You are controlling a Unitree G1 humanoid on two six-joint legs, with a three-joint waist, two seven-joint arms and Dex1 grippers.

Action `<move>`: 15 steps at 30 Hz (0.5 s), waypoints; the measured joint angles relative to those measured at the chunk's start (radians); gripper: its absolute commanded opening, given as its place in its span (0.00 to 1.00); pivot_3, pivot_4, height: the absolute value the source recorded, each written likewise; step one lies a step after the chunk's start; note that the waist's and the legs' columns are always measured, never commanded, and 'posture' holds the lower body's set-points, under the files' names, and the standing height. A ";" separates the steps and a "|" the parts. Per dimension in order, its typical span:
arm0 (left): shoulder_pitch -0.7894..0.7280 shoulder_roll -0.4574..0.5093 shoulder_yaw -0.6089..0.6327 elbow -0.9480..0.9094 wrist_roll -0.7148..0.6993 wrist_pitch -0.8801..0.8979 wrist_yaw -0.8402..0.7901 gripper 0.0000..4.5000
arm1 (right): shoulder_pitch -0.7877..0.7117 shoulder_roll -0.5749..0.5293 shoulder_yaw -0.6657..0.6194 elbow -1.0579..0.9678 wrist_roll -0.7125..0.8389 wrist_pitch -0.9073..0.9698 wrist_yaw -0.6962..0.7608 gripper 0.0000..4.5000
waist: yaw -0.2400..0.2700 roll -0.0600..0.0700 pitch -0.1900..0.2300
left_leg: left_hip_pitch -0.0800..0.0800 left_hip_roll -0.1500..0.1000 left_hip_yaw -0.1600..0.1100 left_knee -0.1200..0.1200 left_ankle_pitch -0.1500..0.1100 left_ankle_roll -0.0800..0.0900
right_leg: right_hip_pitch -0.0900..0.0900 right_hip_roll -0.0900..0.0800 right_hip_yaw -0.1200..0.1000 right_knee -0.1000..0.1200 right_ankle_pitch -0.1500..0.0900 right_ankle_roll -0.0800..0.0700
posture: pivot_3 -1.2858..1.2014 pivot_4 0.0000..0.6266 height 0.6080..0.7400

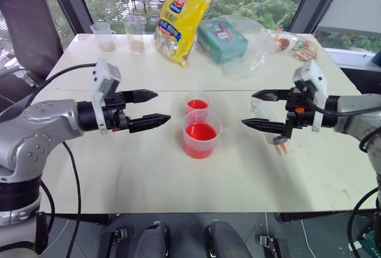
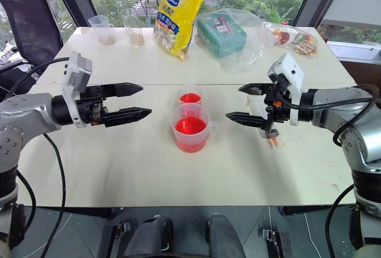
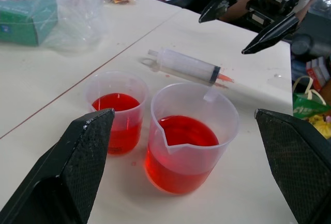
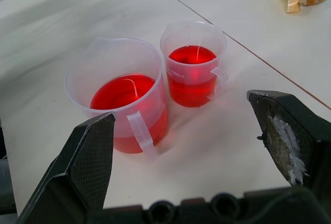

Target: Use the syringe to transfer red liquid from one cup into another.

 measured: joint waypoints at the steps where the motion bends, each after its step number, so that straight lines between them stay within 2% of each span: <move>1: 0.000 0.000 0.000 0.001 0.000 0.000 0.000 1.00 | 0.000 0.000 0.000 0.000 0.000 0.000 0.000 0.99 | 0.000 0.000 0.000 | 0.000 0.000 0.000 0.000 0.000 0.000 | 0.000 0.000 0.000 0.000 0.000 0.000 | 0.52 0.24 1.00; 15: -0.014 0.000 0.000 0.018 -0.009 -0.001 -0.002 1.00 | 0.008 -0.005 -0.006 0.000 0.002 0.004 -0.027 0.99 | 0.000 0.000 0.000 | 0.000 0.000 0.000 0.000 0.000 0.000 | 0.000 0.000 0.000 0.000 0.000 0.000 | 0.52 0.24 1.00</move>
